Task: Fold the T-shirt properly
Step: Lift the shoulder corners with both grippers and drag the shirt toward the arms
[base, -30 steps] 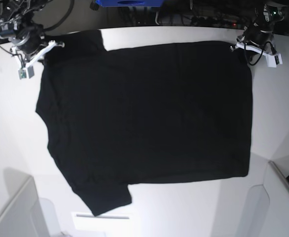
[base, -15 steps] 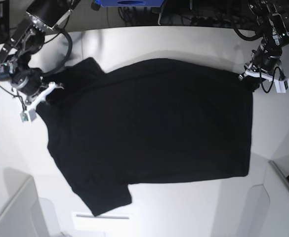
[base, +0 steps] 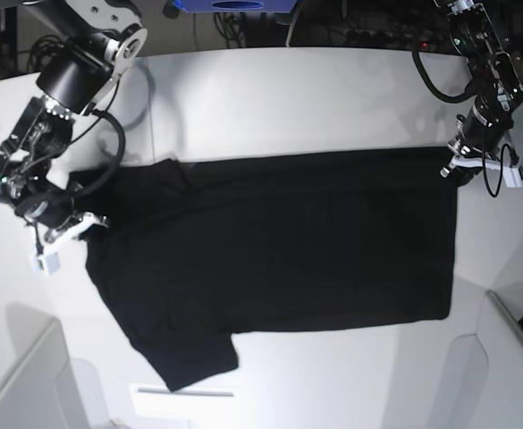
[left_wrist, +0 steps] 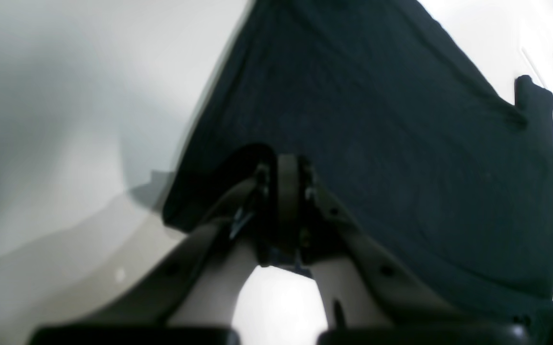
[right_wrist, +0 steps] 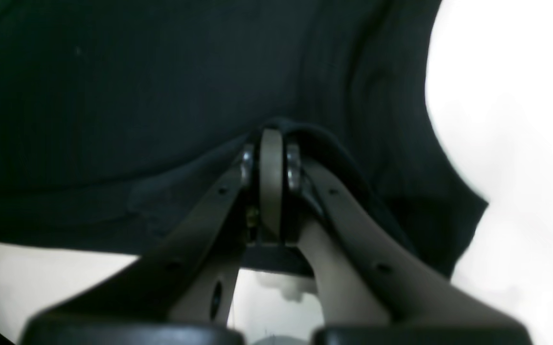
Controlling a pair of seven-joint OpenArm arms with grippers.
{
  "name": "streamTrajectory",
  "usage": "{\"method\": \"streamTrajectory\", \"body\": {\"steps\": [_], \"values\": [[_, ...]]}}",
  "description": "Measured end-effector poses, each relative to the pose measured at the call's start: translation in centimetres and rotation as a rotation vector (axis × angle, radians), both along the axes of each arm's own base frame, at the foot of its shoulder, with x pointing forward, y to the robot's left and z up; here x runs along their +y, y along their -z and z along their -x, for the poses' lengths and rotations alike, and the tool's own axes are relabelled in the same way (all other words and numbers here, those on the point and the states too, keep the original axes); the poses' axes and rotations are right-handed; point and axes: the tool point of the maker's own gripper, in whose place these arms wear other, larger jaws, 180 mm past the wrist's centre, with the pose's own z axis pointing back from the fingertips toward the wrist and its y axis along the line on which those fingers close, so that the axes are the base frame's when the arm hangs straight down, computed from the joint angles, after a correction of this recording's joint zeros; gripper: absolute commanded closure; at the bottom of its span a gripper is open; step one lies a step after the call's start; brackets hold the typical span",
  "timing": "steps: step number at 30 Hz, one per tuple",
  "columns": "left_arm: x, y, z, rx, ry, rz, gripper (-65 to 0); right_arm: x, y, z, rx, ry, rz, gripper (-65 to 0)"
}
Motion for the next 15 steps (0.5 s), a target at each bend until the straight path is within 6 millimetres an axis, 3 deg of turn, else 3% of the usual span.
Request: {"method": "streamTrajectory", "body": {"steps": [9, 15], "values": [[0.5, 0.3, -2.4, -0.025, -0.024, 0.039, 0.0, 1.5, 2.0, -2.2, -0.008, -0.023, -0.046, 0.0], [1.8, 0.3, -3.5, 0.003, -0.034, -0.043, 0.0, 1.1, 1.8, -3.2, -0.034, 0.040, -0.063, 0.0]]}}
